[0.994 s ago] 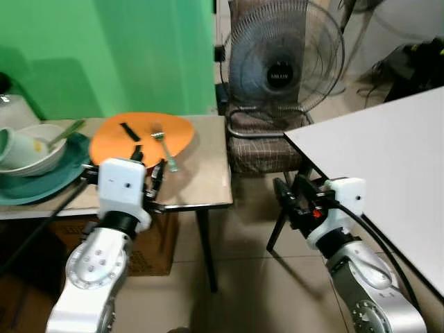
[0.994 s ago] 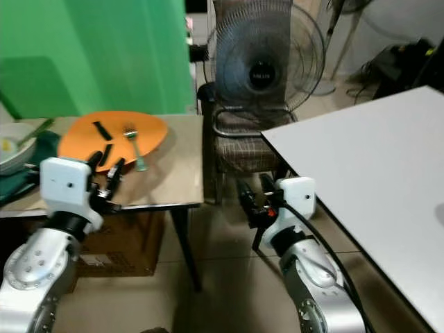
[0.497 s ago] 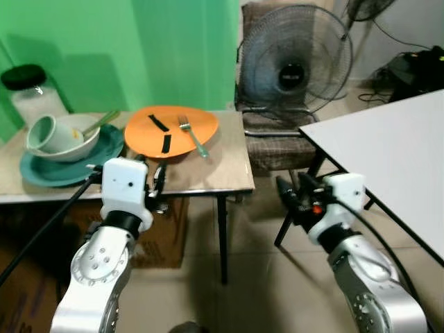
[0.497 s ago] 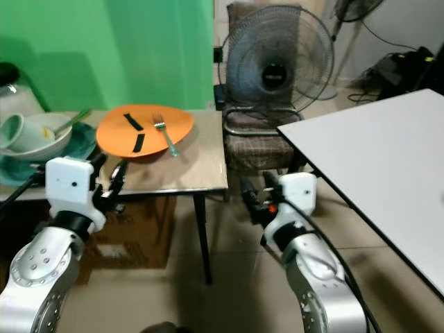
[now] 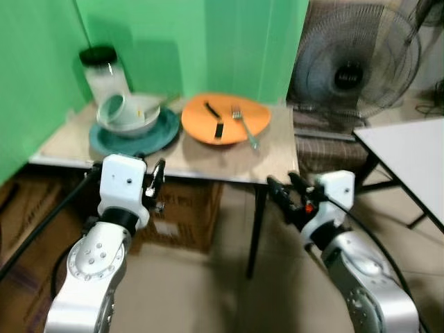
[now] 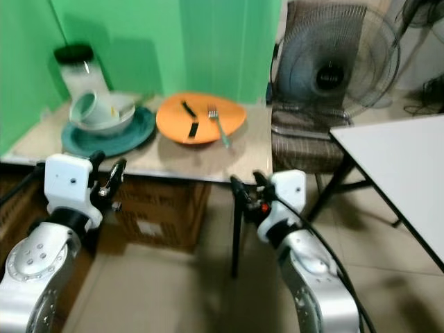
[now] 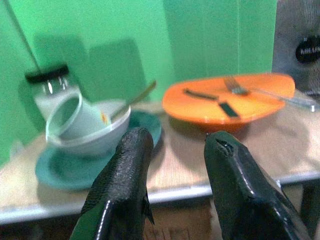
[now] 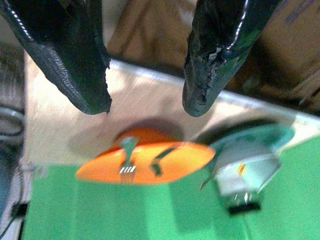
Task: Setting the table
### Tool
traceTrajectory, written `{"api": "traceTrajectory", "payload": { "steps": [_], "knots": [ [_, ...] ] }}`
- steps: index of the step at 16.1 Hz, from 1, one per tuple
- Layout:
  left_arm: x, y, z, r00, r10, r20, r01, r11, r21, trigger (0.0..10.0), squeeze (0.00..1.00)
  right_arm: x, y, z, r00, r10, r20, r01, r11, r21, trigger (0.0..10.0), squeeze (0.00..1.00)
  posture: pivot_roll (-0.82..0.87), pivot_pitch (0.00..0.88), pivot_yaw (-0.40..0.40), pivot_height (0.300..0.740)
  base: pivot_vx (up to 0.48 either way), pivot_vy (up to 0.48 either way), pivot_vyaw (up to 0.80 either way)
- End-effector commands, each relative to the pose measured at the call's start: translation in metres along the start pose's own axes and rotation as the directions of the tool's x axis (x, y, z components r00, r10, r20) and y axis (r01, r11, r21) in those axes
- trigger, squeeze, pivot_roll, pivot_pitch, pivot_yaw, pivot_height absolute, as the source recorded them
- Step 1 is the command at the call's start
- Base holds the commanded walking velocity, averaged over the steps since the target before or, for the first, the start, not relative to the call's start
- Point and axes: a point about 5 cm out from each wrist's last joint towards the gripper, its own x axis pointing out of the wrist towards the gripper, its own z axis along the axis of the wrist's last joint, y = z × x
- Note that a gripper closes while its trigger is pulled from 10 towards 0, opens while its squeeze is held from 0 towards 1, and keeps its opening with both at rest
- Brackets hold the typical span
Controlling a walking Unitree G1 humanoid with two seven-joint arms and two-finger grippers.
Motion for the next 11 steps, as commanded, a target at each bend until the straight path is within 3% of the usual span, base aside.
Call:
{"api": "traceTrajectory", "payload": {
  "steps": [1, 9, 11],
  "knots": [
    [0.001, -0.006, 0.001, 0.999, -0.039, 0.001, 0.039, 0.999, -0.013, 10.0, 0.0, -0.002, -0.011, 0.003, 0.998, -0.059, 0.023, 0.058, 0.998, 0.037, 10.0, 0.0, -0.01, 0.046, 0.052, 0.74, 0.337, 0.0, 0.0],
    [0.003, -0.01, 0.001, 0.998, -0.067, -0.001, 0.067, 0.997, -0.023, 10.0, 0.0, 0.006, -0.023, 0.023, 0.994, -0.054, 0.096, 0.05, 0.998, 0.049, 10.0, 0.0, -0.01, 0.055, 0.044, 0.74, 0.343, 0.0, 0.0],
    [0.002, -0.013, 0.001, 0.997, -0.082, 0.0, 0.082, 0.996, -0.029, 10.0, 0.0, 0.009, -0.025, 0.023, 0.996, -0.054, 0.074, 0.052, 0.998, 0.021, 10.0, 0.0, -0.01, 0.054, 0.04, 0.74, 0.343, 0.0, 0.0]
  ]
}}
